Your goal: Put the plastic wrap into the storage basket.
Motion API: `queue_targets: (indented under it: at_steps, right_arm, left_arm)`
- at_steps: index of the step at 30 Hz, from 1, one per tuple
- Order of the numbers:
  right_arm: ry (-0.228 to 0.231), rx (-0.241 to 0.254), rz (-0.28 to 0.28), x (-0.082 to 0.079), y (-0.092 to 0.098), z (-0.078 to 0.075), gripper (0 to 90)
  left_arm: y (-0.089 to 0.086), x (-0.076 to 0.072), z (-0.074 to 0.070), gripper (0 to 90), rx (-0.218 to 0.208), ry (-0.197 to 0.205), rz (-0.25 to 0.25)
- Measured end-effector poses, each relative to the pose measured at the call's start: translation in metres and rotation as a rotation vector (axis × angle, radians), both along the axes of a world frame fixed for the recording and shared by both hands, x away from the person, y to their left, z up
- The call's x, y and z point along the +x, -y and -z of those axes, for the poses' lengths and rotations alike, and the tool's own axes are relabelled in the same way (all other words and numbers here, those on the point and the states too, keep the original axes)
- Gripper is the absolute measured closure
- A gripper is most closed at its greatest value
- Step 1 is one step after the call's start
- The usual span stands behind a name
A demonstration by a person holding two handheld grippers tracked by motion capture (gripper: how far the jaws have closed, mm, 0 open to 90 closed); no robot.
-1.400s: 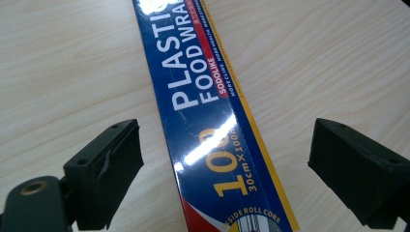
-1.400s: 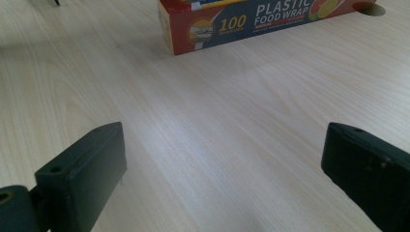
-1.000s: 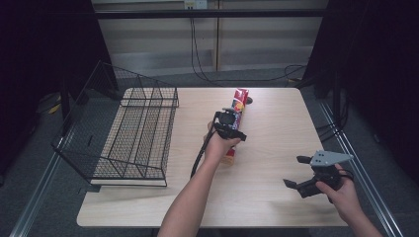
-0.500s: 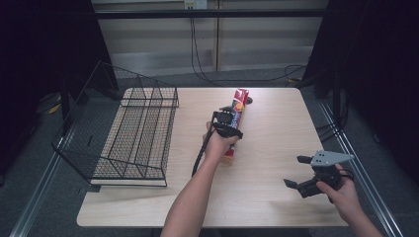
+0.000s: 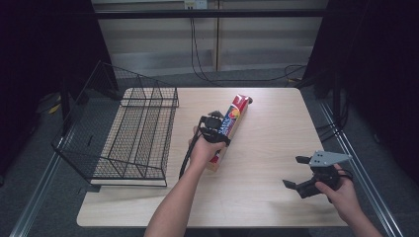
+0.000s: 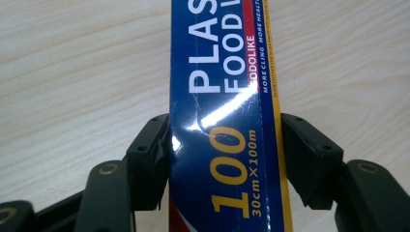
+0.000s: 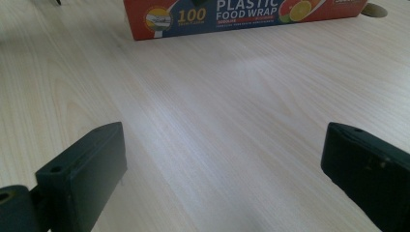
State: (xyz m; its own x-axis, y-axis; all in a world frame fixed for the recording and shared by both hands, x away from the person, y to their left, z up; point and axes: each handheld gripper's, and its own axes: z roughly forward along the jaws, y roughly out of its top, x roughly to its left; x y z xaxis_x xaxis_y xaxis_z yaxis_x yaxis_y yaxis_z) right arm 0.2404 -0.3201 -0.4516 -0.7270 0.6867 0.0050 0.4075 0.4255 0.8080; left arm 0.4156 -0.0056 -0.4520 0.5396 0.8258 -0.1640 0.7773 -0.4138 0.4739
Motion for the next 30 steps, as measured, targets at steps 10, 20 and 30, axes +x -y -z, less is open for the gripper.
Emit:
queue_targets:
  at_steps: [10, 20, 30]
  right_arm:
    - [0.003, -0.008, -0.006, 0.001, 0.0, 0.001, 1.9]
    - [0.003, -0.004, 0.001, 0.001, 0.002, 0.001, 1.9]
    - [0.004, 0.0, -0.008, 0.001, 0.002, 0.001, 1.9]
  left_arm:
    - [0.008, 0.018, 0.006, 32.2, -0.029, -0.017, -0.022]
    - [0.025, 0.033, 0.008, 34.6, -0.019, 0.025, -0.046]
    - [0.031, 0.045, 0.014, 35.4, -0.027, 0.027, -0.053]
